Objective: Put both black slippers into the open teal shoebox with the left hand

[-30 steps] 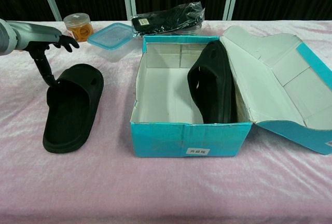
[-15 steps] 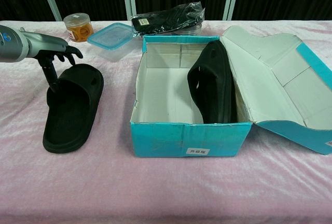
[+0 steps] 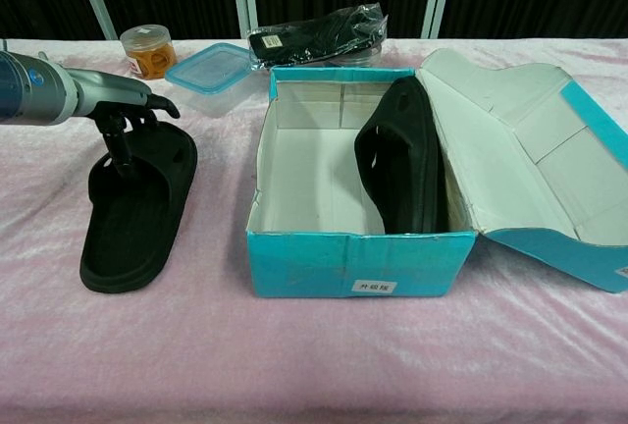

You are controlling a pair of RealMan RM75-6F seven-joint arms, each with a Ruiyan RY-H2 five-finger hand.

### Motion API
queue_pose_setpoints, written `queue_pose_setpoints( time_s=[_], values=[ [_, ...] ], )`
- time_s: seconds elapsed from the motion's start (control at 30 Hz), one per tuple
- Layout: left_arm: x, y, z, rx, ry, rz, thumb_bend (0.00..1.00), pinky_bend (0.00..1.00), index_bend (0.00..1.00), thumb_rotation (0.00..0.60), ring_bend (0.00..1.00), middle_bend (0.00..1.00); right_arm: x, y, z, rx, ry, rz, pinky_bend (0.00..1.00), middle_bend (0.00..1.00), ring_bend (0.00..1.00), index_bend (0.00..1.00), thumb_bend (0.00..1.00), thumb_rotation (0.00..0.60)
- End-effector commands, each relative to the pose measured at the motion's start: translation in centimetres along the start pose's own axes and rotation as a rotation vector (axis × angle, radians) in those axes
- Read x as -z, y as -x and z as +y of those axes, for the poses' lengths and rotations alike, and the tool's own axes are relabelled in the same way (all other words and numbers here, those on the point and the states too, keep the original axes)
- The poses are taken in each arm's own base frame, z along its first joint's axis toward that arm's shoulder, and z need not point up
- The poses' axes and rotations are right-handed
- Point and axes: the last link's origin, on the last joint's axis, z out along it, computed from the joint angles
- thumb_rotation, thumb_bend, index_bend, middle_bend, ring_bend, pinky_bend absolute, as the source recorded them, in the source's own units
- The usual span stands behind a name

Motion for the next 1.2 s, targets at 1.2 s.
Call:
queue_pose_setpoints(
  time_s=[1.2],
  values=[
    [1.1, -5.0, 6.1, 0.76, 0.536, 0.228, 0.0, 0.34, 0.22, 0.6, 0.35, 0.49, 0.3, -0.4, 0.0, 0.002, 0.006, 0.011, 0.04, 0.04, 0.0, 0.0, 0.23, 0.6]
  ],
)
